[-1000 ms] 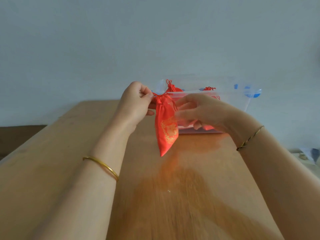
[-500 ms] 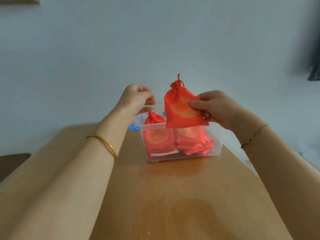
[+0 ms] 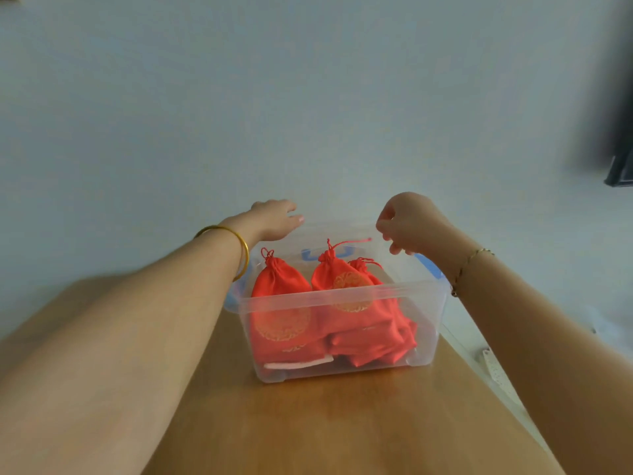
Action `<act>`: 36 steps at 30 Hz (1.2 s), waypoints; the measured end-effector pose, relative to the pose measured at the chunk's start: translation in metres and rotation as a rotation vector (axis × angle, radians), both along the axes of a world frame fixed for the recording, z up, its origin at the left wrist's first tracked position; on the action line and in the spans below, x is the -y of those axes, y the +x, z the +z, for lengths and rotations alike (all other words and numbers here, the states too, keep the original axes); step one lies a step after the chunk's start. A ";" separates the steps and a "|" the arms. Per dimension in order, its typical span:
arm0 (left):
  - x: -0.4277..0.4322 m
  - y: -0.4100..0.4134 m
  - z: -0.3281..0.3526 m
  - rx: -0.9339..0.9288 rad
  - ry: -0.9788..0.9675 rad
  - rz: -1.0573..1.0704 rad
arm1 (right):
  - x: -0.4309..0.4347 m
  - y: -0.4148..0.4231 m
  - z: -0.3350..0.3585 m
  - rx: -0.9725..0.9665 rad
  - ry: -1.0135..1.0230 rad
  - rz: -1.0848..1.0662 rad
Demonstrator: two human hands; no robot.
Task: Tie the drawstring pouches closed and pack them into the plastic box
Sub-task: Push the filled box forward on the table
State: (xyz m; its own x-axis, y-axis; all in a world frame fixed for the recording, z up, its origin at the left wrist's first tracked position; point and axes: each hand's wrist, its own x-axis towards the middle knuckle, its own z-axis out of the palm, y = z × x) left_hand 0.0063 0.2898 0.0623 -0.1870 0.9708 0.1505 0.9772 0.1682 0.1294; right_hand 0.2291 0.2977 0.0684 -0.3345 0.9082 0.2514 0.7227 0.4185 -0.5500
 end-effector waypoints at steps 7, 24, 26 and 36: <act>-0.022 -0.010 -0.016 0.081 0.017 -0.057 | -0.013 0.003 -0.008 -0.052 0.067 0.003; 0.056 0.014 -0.001 0.160 0.642 0.082 | 0.025 0.036 -0.010 -0.316 0.278 -0.263; 0.073 0.020 -0.004 0.172 0.613 0.040 | 0.032 0.041 -0.013 -0.321 0.254 -0.267; 0.132 0.036 -0.006 0.342 0.429 -0.231 | 0.048 0.049 -0.033 -0.380 0.114 -0.226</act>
State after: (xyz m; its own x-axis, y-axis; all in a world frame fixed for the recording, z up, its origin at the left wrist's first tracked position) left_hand 0.0426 0.1579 0.0559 -0.0851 0.8578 0.5069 0.8732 -0.1808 0.4526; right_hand 0.2777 0.2496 0.0356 0.0043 0.9075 0.4201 0.5588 0.3462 -0.7535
